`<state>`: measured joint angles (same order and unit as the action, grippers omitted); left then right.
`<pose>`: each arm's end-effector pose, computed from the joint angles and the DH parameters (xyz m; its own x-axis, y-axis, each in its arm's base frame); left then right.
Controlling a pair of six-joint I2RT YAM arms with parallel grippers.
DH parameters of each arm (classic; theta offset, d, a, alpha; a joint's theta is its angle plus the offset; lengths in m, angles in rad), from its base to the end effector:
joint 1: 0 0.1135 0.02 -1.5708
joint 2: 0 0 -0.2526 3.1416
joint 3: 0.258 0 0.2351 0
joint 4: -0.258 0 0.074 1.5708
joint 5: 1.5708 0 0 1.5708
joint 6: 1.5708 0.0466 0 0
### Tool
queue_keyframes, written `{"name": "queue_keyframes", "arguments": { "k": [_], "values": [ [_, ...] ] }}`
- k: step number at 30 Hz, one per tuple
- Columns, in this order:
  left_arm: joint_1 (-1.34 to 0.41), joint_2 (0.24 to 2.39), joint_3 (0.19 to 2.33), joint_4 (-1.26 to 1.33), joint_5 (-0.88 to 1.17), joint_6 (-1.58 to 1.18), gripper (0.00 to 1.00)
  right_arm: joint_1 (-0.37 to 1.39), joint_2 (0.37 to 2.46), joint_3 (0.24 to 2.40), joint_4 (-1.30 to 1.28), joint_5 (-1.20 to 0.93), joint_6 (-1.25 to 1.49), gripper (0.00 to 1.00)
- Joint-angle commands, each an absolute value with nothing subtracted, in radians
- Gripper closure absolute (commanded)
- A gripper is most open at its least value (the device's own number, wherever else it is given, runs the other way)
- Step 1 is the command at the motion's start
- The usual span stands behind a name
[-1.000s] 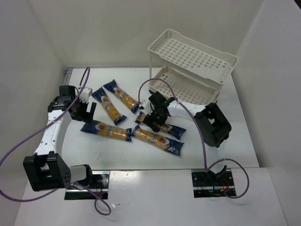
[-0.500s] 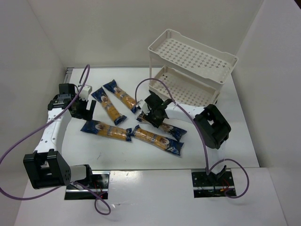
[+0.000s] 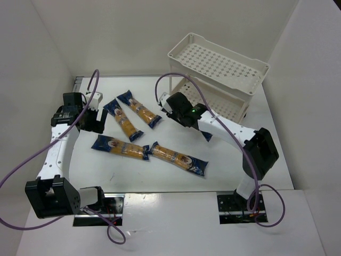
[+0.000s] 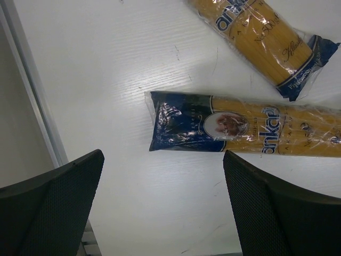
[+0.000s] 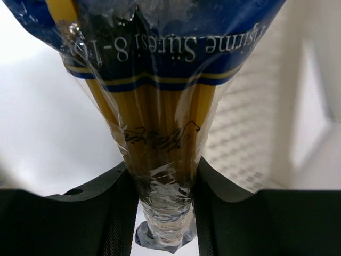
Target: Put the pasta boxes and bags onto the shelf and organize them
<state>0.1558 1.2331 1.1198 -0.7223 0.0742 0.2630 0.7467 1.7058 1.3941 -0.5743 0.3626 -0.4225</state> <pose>0.2473 0.0353 0.2964 -0.7350 0.1470 -0.6620 0.0885 0.9887 0.1213 0.2777 0.2345 0.2601 -0.3256 -0.8237 -0.4642 -0.6621 0.5492 -0.5099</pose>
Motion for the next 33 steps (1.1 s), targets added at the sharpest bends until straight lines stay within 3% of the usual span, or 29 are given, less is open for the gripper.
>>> {"name": "queue_keyframes", "arguments": {
  "k": [1, 8, 24, 25, 27, 28, 31, 33],
  "values": [
    [0.161, 1.213, 1.154, -0.699, 0.094, 0.267, 0.00, 0.755, 1.680, 1.411, -0.367, 0.699, -0.590, 1.00],
    [0.161, 1.213, 1.173, -0.699, 0.094, 0.258, 0.00, 0.755, 1.730, 1.437, -0.167, 0.880, -0.809, 1.00],
    [0.161, 1.241, 1.184, -0.699, 0.084, 0.267, 0.00, 0.586, 1.965, 1.555, -0.037, 0.871, -0.793, 0.98],
    [0.161, 1.241, 1.184, -0.699, 0.084, 0.267, 0.00, 0.586, 1.980, 1.565, -0.047, 0.871, -0.784, 0.88],
    [0.161, 1.241, 1.184, -0.699, 0.084, 0.267, 0.00, 0.586, 1.993, 1.565, -0.058, 0.871, -0.784, 0.52],
    [0.161, 1.241, 1.193, -0.699, 0.084, 0.267, 0.00, 0.586, 2.005, 1.565, -0.058, 0.882, -0.784, 0.40],
    [0.161, 1.241, 1.184, -0.709, 0.094, 0.278, 0.00, 0.586, 2.005, 1.574, -0.106, 0.882, -0.758, 0.24],
    [0.161, 1.250, 1.175, -0.709, 0.094, 0.288, 0.00, 0.586, 1.996, 1.574, -0.115, 0.862, -0.730, 0.20]
  ]
}}
